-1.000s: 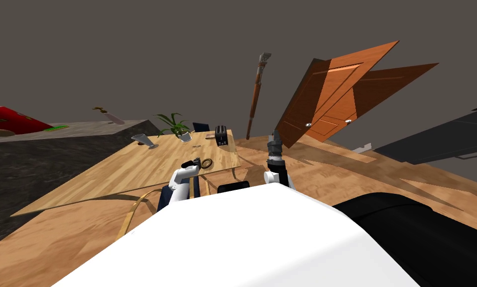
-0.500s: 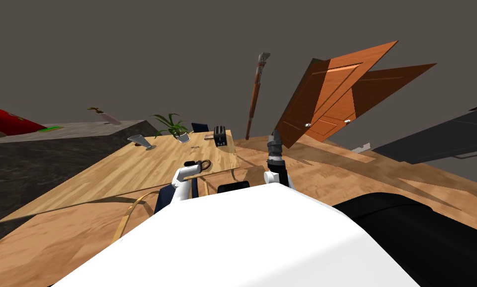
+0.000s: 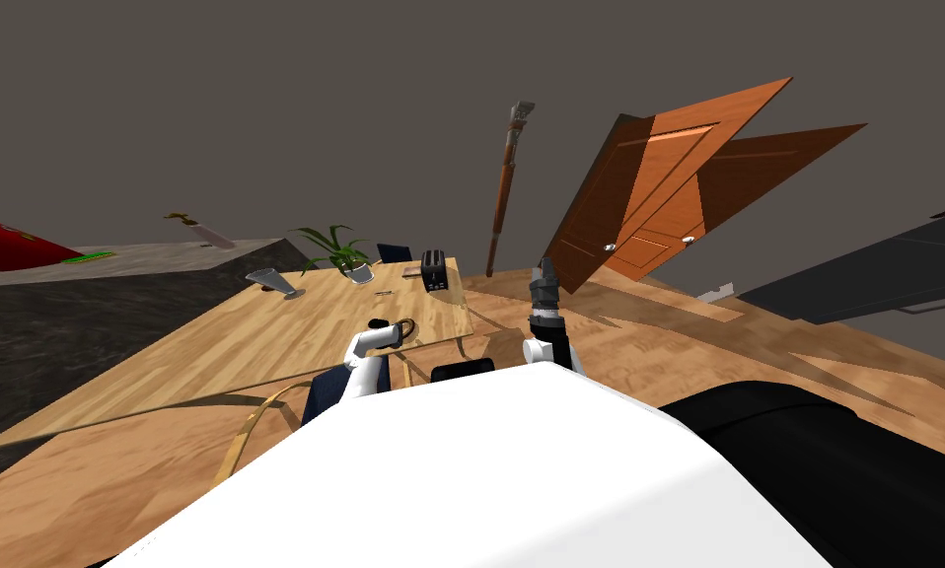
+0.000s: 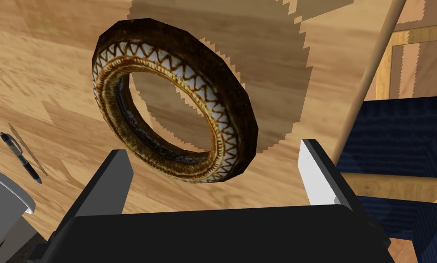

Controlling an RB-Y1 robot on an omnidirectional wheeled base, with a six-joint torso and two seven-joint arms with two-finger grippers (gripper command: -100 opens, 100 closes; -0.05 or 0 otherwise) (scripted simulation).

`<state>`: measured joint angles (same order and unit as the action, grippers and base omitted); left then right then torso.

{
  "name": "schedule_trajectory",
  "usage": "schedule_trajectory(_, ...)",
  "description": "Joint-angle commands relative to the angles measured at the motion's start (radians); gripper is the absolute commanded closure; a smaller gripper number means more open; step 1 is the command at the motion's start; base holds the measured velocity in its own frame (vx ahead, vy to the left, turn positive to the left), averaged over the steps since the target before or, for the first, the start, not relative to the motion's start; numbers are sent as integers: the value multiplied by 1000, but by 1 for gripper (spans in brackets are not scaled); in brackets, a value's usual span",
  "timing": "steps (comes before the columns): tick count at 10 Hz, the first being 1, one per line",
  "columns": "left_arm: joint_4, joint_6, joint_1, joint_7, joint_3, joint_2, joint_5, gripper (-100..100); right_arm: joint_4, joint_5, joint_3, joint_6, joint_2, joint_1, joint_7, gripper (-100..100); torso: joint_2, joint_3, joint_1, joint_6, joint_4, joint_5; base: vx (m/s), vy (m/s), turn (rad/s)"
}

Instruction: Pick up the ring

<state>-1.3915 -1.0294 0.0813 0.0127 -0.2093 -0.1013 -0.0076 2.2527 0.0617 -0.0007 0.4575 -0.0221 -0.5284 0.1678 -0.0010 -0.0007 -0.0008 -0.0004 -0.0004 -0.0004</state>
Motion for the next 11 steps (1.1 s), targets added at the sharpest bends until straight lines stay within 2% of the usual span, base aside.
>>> schedule_trajectory(1,0,0,0,0,0,0,0,-100,0,0,0,0,0,0,0,0,0,0,0,0,0,0,8,-6,-1)
schedule_trajectory(2,3,0,1,0,0,0,0,0,0,0,0,0,0,0,0,0,1,0,1,0,0,0,0,0,0)
schedule_trajectory(3,39,35,2,-3,3,0,-1,-100,0,0,0,0,0,0,0,0,1,1,1,0,0,0,23,3,8)
schedule_trajectory(6,85,79,4,-6,7,0,-2,-100,0,0,0,0,0,0,0,0,-1,0,2,0,0,0,39,13,6)
schedule_trajectory(7,68,63,1,-3,5,-1,1,-100,0,0,0,0,0,0,0,0,-1,-1,2,0,0,0,17,7,0)
schedule_trajectory(8,70,66,1,-3,5,-2,1,100,0,0,0,0,0,0,0,0,0,0,2,0,0,0,0,0,0)
schedule_trajectory(11,69,67,2,-4,5,-2,1,100,0,0,0,0,0,0,0,0,1,0,1,0,0,0,0,0,0)
